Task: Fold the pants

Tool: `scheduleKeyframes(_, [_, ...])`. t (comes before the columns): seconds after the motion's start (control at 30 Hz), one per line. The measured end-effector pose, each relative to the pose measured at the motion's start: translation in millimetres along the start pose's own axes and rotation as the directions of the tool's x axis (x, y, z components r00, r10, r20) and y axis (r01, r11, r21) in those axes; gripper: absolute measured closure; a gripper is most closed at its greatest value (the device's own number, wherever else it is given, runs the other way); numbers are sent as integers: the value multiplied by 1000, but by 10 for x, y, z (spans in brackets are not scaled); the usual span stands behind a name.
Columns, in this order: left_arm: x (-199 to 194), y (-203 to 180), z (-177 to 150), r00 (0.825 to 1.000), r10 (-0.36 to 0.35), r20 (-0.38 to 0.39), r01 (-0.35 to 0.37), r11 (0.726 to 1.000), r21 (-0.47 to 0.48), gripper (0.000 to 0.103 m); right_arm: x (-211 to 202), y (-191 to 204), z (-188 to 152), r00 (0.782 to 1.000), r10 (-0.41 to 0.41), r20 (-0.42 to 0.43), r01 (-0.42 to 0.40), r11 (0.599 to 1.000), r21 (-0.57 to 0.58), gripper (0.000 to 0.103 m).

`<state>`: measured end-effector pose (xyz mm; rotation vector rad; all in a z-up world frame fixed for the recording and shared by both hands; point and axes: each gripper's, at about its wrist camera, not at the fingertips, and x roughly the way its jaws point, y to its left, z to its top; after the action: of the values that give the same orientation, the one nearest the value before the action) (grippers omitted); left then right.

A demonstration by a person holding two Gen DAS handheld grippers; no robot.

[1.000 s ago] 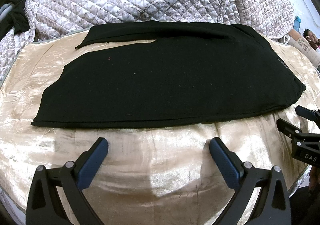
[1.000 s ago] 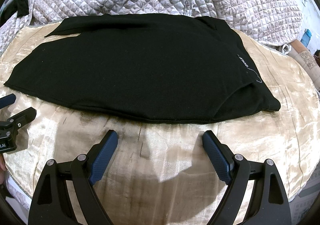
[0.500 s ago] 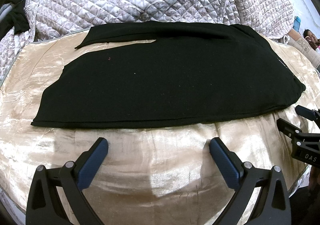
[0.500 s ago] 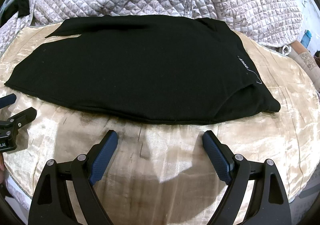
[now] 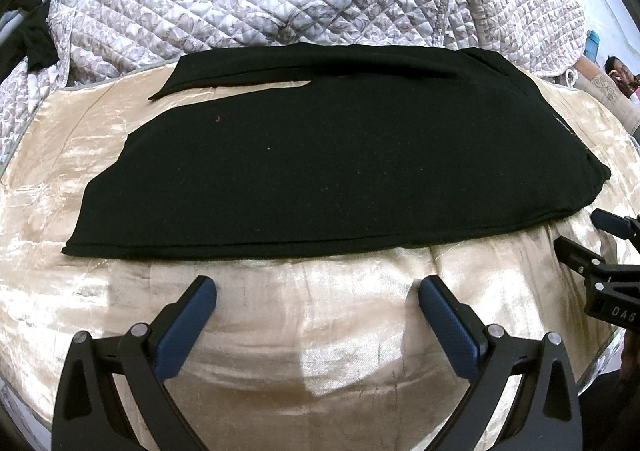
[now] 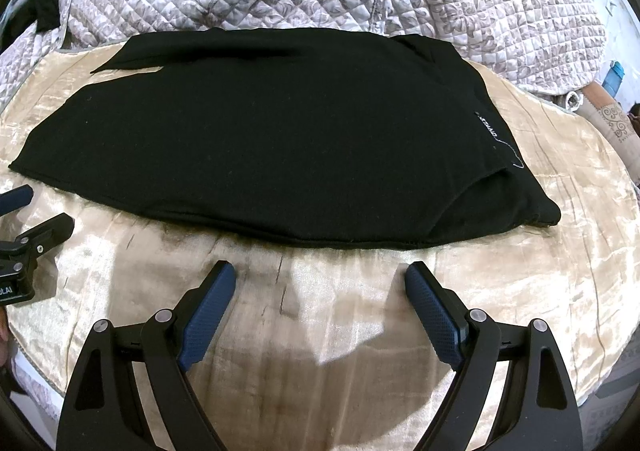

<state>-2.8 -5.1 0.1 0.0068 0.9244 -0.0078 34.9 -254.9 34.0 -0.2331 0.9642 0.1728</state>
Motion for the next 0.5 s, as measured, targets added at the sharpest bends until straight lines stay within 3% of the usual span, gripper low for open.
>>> scheduleKeyframes(0.5, [-2,-9,0,1000,-1,0,1,1000,0,1,-6,11,-29,1000,2,0,-2,1000,-7,16])
